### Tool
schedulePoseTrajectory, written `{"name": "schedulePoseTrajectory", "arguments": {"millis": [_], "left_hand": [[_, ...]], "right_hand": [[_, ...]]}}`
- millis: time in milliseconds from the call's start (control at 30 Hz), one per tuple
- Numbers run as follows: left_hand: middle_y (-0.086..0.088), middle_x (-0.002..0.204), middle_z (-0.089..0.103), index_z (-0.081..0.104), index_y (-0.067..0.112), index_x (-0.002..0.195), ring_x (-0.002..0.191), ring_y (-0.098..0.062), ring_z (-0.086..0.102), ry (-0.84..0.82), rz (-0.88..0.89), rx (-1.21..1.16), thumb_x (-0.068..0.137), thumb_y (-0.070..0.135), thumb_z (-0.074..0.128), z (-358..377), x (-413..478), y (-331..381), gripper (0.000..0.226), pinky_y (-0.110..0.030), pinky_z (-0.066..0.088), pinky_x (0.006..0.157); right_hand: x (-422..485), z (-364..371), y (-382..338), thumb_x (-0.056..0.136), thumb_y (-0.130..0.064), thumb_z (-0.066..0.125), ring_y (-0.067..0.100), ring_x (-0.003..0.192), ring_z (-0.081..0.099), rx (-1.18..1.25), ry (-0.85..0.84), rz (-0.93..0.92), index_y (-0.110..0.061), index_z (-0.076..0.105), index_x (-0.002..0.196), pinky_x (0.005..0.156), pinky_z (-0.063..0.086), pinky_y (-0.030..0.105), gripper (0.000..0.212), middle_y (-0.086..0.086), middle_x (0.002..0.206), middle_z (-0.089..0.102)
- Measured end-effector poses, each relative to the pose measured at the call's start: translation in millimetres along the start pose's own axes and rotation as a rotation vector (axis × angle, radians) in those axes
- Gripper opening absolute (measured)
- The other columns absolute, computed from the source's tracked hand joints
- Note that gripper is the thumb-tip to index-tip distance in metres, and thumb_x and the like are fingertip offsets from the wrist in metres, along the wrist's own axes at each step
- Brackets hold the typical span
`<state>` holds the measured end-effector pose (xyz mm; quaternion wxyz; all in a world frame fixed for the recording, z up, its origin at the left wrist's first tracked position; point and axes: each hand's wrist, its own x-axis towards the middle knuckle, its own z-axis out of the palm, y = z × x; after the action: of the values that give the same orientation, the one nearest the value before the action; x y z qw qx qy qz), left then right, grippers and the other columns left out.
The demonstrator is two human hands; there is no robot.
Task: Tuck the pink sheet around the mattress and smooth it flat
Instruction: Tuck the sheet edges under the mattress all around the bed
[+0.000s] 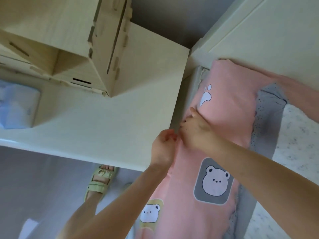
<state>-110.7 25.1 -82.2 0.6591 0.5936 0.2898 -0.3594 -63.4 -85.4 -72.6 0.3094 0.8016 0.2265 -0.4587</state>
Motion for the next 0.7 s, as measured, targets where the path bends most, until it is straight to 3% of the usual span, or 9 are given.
{"name": "schedulePoseTrajectory", "arguments": {"millis": [133,267,333,433,567,633,700], "left_hand": [[-0.003,0.101,0.064,0.056,0.023,0.091,0.097,-0.019,0.057,-0.002,-0.004,0.061,0.088,-0.002,0.036,0.7,-14.5,-11.8,0.032,-0.030,0.046,0.094],[0.000,0.110,0.063,0.061,0.016,0.111,0.106,-0.018,0.056,0.010,0.014,0.091,0.093,0.006,0.036,0.6,-20.2,-26.9,0.032,-0.027,0.043,0.096],[0.002,0.114,0.064,0.062,0.023,0.106,0.112,-0.019,0.056,-0.101,-0.040,0.025,0.093,0.025,0.040,4.4,-18.3,-34.5,0.026,-0.027,0.041,0.099],[0.002,0.126,0.061,0.061,0.027,0.122,0.119,-0.018,0.054,-0.343,-0.228,0.030,0.094,0.054,0.036,18.0,-14.2,-40.7,0.046,-0.031,0.040,0.101],[0.009,0.126,0.057,0.056,0.035,0.118,0.110,-0.008,0.052,-0.483,-0.344,0.044,0.092,0.065,0.019,29.9,3.2,-39.8,0.054,-0.021,0.038,0.084],[0.004,0.127,0.054,0.053,0.026,0.127,0.117,-0.015,0.049,-0.472,-0.316,0.196,0.092,0.065,0.016,36.2,7.7,-32.6,0.064,-0.026,0.037,0.095],[-0.011,0.133,0.054,0.053,0.013,0.128,0.125,-0.026,0.047,-0.387,-0.161,0.511,0.097,0.054,0.010,42.7,11.7,-27.0,0.067,-0.032,0.034,0.102]], "right_hand": [[2.1,-11.2,0.1,0.092,-0.021,0.030,0.017,0.112,0.052,-0.027,-0.022,0.001,-0.024,0.059,0.116,0.106,0.020,0.042,0.038,-0.004,0.120,0.059],[-3.9,-17.3,3.0,0.091,-0.023,0.030,0.014,0.111,0.050,-0.059,-0.117,0.000,-0.023,0.061,0.110,0.106,0.016,0.040,0.037,-0.004,0.114,0.061],[-14.0,-14.7,8.6,0.093,-0.029,0.031,0.013,0.113,0.045,-0.077,-0.084,-0.028,-0.023,0.063,0.111,0.104,0.017,0.041,0.037,-0.005,0.114,0.060],[-31.9,-10.8,15.8,0.095,-0.036,0.029,0.014,0.113,0.041,-0.072,-0.032,-0.060,-0.023,0.065,0.111,0.102,0.020,0.042,0.041,-0.006,0.116,0.059],[-40.5,-12.3,18.4,0.098,-0.038,0.023,0.018,0.119,0.042,-0.114,-0.095,-0.072,-0.023,0.061,0.119,0.111,0.009,0.055,0.046,-0.005,0.122,0.059],[-38.4,-12.6,19.3,0.099,-0.037,0.021,0.018,0.122,0.042,-0.082,-0.109,-0.060,-0.023,0.061,0.119,0.113,-0.001,0.057,0.047,-0.006,0.123,0.060],[-38.5,-11.9,21.1,0.099,-0.036,0.021,0.017,0.121,0.043,-0.048,-0.090,-0.063,-0.025,0.061,0.115,0.114,-0.001,0.056,0.045,-0.008,0.121,0.061]]}}
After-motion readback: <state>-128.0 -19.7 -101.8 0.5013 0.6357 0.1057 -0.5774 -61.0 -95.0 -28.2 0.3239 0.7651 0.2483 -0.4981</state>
